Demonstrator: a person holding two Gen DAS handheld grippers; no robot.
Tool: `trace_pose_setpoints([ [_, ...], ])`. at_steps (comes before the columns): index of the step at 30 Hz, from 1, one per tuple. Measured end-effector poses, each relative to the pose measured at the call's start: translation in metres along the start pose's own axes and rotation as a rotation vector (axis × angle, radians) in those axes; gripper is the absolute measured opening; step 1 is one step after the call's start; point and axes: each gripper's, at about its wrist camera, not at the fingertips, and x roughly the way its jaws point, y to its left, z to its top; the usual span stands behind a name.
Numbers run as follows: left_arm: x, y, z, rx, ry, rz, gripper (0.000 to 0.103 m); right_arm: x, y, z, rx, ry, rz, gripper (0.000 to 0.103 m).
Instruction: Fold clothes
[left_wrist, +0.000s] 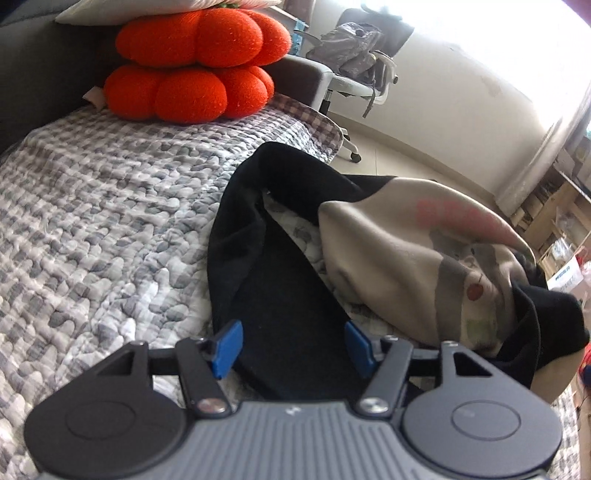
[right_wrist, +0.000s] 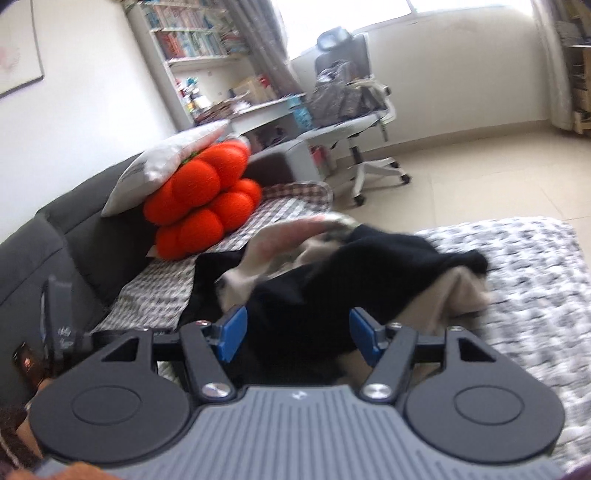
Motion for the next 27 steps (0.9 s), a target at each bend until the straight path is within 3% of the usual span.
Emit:
trace_pose_setpoints([
  [8, 0.008, -0.002, -0.002, 0.01, -0.002, -0.016, 0.063, 0.039, 0.031, -0.019, -0.122, 0.103, 0.007, 0.065],
  [10, 0.009, -0.004, -0.003, 0.034, -0.003, -0.012, 0.061, 0.049, 0.036, -0.024, -0.149, 0.124, 0.003, 0.061],
  [13, 0.01, -0.009, -0.004, 0.076, -0.006, -0.002, 0.059, 0.06, 0.041, -0.03, -0.192, 0.144, -0.023, 0.033],
  [15, 0.01, -0.011, -0.005, 0.096, -0.011, 0.007, 0.054, 0.063, 0.041, -0.031, -0.208, 0.141, -0.043, 0.021],
  [17, 0.011, -0.013, -0.006, 0.12, -0.015, 0.021, 0.05, 0.06, 0.037, -0.027, -0.199, 0.117, -0.06, 0.013],
  [19, 0.013, -0.014, -0.008, 0.147, -0.019, 0.043, 0.038, 0.053, 0.031, -0.021, -0.178, 0.078, -0.078, 0.007],
  [22, 0.016, -0.015, -0.009, 0.185, -0.023, 0.075, 0.021, 0.038, 0.019, -0.008, -0.137, 0.005, -0.12, 0.007],
  [25, 0.016, -0.009, -0.006, 0.159, -0.024, 0.066, 0.006, 0.017, 0.002, 0.004, -0.095, -0.082, -0.176, 0.006],
  [27, 0.016, -0.006, -0.005, 0.139, -0.021, 0.059, 0.004, 0.001, -0.013, 0.013, -0.068, -0.142, -0.222, 0.006],
])
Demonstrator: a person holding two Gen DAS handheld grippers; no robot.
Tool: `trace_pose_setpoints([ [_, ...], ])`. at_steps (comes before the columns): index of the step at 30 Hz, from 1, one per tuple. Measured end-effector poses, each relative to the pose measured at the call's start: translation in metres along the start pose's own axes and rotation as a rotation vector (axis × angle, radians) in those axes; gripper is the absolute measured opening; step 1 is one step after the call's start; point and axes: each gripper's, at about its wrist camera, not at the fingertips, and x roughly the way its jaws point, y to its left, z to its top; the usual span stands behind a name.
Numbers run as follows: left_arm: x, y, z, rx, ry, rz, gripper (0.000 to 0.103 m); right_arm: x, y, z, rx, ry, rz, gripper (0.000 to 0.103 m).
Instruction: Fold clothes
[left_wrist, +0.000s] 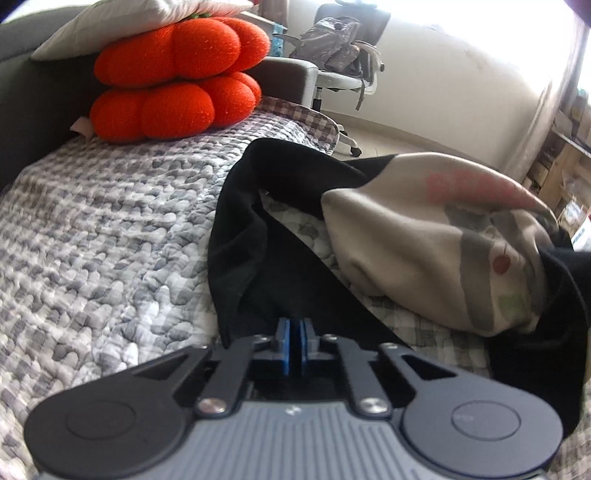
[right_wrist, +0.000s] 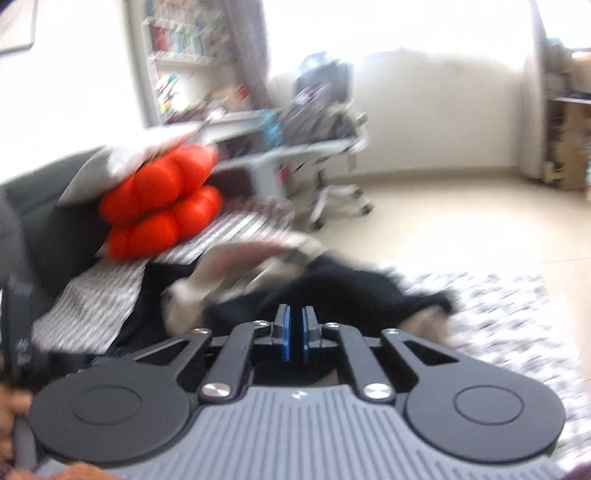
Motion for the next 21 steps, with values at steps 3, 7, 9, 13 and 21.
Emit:
trace_pose_setpoints([
  [3, -0.001, 0.0, 0.0, -0.006, -0.001, -0.001, 0.004, -0.01, -0.023, 0.008, 0.054, -0.023, -0.02, 0.006],
  [7, -0.006, -0.001, 0.001, -0.008, 0.003, -0.028, 0.006, -0.012, -0.038, 0.005, 0.134, 0.027, 0.045, 0.019],
  [9, -0.009, 0.001, 0.003, -0.018, 0.019, -0.073, 0.014, -0.007, -0.033, 0.001, 0.138, 0.063, 0.074, 0.019],
  [13, -0.019, -0.002, 0.002, 0.007, 0.018, -0.134, 0.047, 0.0, -0.011, -0.006, 0.088, 0.116, 0.115, 0.055],
  [21, -0.019, -0.027, -0.011, 0.155, 0.069, -0.206, 0.047, 0.019, 0.042, -0.029, -0.051, 0.203, 0.193, 0.065],
])
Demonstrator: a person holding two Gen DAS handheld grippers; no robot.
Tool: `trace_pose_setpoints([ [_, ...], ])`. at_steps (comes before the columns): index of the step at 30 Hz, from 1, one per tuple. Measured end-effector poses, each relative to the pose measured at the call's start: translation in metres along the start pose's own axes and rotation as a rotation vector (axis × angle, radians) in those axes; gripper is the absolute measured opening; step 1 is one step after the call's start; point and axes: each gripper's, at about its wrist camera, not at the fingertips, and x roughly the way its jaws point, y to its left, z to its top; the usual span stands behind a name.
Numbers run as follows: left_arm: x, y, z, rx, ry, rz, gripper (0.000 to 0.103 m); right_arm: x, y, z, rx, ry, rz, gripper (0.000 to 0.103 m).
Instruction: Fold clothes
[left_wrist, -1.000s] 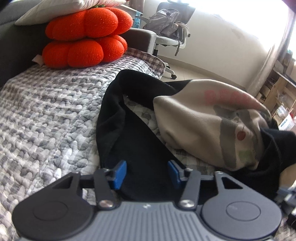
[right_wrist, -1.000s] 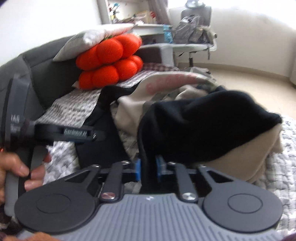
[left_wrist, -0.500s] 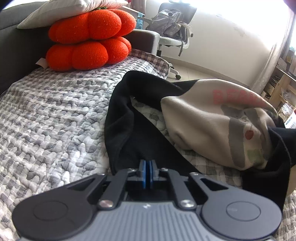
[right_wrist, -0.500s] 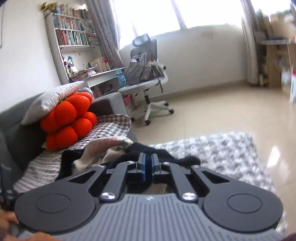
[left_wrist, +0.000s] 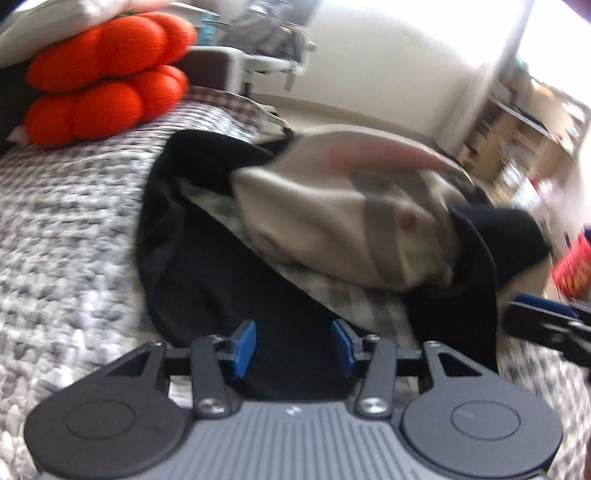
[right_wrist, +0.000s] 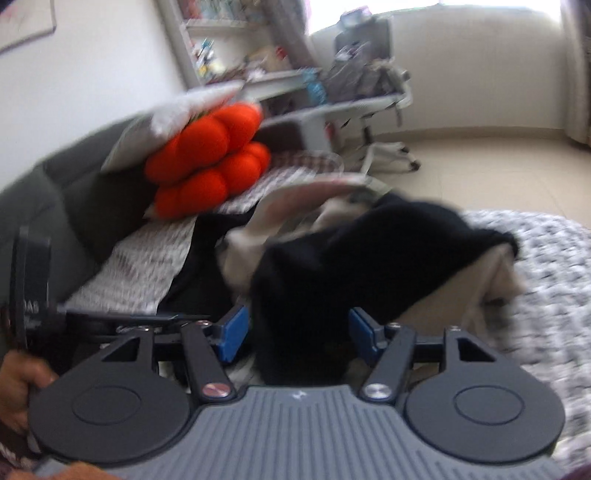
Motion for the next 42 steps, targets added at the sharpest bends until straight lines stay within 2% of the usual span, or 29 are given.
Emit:
trace_pose_setpoints([
  [5, 0.007, -0.023, -0.011, 0.122, 0.0, 0.021, 0.046, 0.023, 0.022, -0.011, -0.083, 0.057, -0.026, 0.064],
  [6, 0.008, -0.026, -0.013, 0.139, -0.008, 0.033, 0.045, 0.027, 0.023, -0.013, -0.087, 0.065, -0.04, 0.057],
  [7, 0.008, -0.027, -0.014, 0.144, -0.013, 0.038, 0.042, 0.03, 0.022, -0.014, -0.089, 0.073, -0.052, 0.04],
  [8, 0.008, -0.028, -0.014, 0.148, -0.019, 0.041, 0.037, 0.033, 0.021, -0.014, -0.085, 0.081, -0.064, 0.03],
  [9, 0.007, -0.029, -0.014, 0.147, -0.022, 0.04, 0.026, 0.034, 0.018, -0.015, -0.075, 0.087, -0.074, 0.016],
  [10, 0.007, -0.029, -0.014, 0.146, -0.024, 0.043, 0.01, 0.036, 0.015, -0.014, -0.06, 0.089, -0.082, 0.011],
  [11, 0.008, -0.029, -0.013, 0.147, -0.024, 0.063, 0.004, 0.034, 0.012, -0.013, -0.045, 0.081, -0.09, 0.009],
  [12, 0.008, -0.028, -0.012, 0.142, -0.024, 0.068, 0.003, 0.032, 0.01, -0.012, -0.036, 0.067, -0.098, 0.005],
  [15, 0.007, -0.024, -0.01, 0.12, -0.031, 0.099, 0.002, 0.02, 0.004, -0.005, -0.015, 0.011, -0.12, 0.003],
  [20, -0.002, -0.003, -0.001, 0.074, -0.093, 0.226, 0.001, -0.015, -0.011, 0.01, 0.012, -0.133, -0.162, 0.002],
  [26, -0.018, 0.035, 0.011, -0.037, -0.157, 0.319, 0.001, -0.048, -0.045, 0.021, 0.069, -0.24, -0.261, 0.002],
  [30, -0.025, 0.056, 0.016, -0.082, -0.196, 0.405, 0.001, -0.058, -0.069, 0.022, 0.106, -0.255, -0.328, 0.002],
  [34, -0.023, 0.077, 0.02, -0.131, -0.197, 0.458, 0.001, -0.057, -0.087, 0.021, 0.133, -0.235, -0.376, 0.002],
  [42, -0.012, 0.107, 0.017, -0.217, -0.144, 0.511, 0.002, -0.045, -0.129, 0.015, 0.197, -0.154, -0.483, 0.002],
])
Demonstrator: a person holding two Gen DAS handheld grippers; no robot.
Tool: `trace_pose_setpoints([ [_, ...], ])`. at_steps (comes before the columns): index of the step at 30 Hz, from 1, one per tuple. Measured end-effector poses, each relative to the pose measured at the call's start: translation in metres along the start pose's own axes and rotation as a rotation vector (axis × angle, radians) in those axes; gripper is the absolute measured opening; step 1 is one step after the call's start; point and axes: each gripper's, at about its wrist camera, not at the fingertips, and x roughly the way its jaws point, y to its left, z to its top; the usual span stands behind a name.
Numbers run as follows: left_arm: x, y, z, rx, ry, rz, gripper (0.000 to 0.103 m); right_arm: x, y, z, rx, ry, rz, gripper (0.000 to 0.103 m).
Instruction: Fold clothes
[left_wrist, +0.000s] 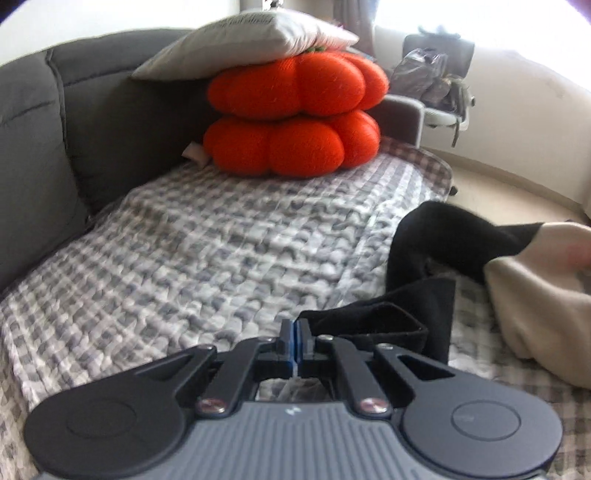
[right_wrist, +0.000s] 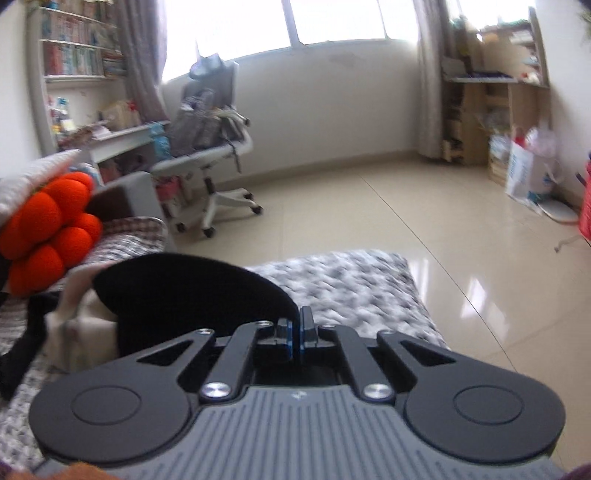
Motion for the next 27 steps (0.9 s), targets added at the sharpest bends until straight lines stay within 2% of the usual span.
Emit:
trace_pose_setpoints([
  [7, 0.001, -0.003, -0.002, 0.001, 0.025, -0.01, 0.002, 0.021, -0.021, -0.005, 0.041, 0.076, -0.135, 0.002],
  [10, 0.001, -0.004, -0.002, 0.003, 0.025, -0.008, 0.003, 0.025, -0.03, -0.01, 0.081, 0.11, -0.142, 0.002],
  [14, -0.001, -0.003, 0.0, -0.003, 0.023, -0.014, 0.006, 0.02, -0.028, -0.009, 0.094, 0.119, -0.108, 0.005],
  [15, -0.003, -0.003, 0.0, -0.008, 0.019, -0.016, 0.01, 0.018, -0.026, -0.008, 0.09, 0.116, -0.099, 0.012],
  [16, -0.004, -0.003, 0.0, -0.012, 0.015, -0.016, 0.019, 0.015, -0.023, -0.007, 0.085, 0.116, -0.087, 0.016],
  [17, -0.006, -0.003, 0.001, -0.018, 0.008, -0.015, 0.026, 0.013, -0.022, -0.006, 0.08, 0.118, -0.074, 0.016],
  [18, -0.01, -0.004, 0.001, -0.021, -0.003, -0.015, 0.039, 0.012, -0.021, -0.005, 0.076, 0.123, -0.057, 0.016],
  [21, -0.018, -0.007, 0.002, -0.022, -0.028, -0.033, 0.05, 0.004, -0.015, -0.004, 0.061, 0.129, -0.01, 0.019],
  [23, -0.023, -0.009, 0.002, -0.021, -0.043, -0.05, 0.054, -0.002, -0.012, -0.002, 0.047, 0.122, 0.012, 0.031],
  [24, -0.027, -0.011, 0.002, -0.021, -0.052, -0.062, 0.055, -0.005, -0.011, -0.001, 0.041, 0.111, 0.024, 0.051],
  [25, -0.03, -0.013, 0.002, -0.02, -0.062, -0.076, 0.055, -0.01, -0.009, 0.0, 0.035, 0.093, 0.039, 0.067],
  [27, -0.038, -0.018, 0.002, -0.018, -0.083, -0.116, 0.057, -0.021, -0.004, 0.002, 0.02, 0.06, 0.072, 0.069],
])
